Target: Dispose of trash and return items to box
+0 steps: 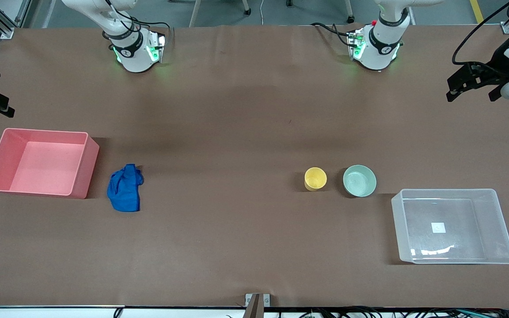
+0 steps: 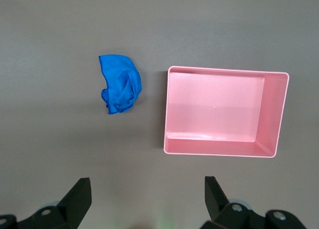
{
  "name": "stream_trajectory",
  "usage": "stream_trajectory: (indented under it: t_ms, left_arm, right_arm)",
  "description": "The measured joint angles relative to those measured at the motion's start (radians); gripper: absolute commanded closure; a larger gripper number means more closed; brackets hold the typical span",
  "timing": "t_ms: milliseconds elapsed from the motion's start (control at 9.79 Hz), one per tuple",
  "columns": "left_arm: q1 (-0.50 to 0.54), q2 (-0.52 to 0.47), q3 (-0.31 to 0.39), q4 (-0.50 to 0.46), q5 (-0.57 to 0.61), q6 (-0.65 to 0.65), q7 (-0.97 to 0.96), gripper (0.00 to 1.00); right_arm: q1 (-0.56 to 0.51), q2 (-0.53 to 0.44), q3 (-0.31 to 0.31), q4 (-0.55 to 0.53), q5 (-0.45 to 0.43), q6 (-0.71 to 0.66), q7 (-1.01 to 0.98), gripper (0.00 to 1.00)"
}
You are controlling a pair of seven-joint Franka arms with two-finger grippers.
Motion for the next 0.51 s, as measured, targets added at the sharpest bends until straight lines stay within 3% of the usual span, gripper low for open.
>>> stream_trajectory:
  t_ms: [307, 511]
  left_arm:
    - [0.000, 0.063, -0.001, -0.009, 0.000, 0.010, -0.002, 0.00]
    - [0.000, 0.079, 0.000, -0.096, 0.000, 0.108, -0.013, 0.00]
  right_arm:
    - [0.000, 0.000, 0.000, 0.000, 0.000, 0.000, 0.000, 0.00]
    - [0.000, 0.000, 0.000, -0.003, 0.000, 0.012, 0.000, 0.00]
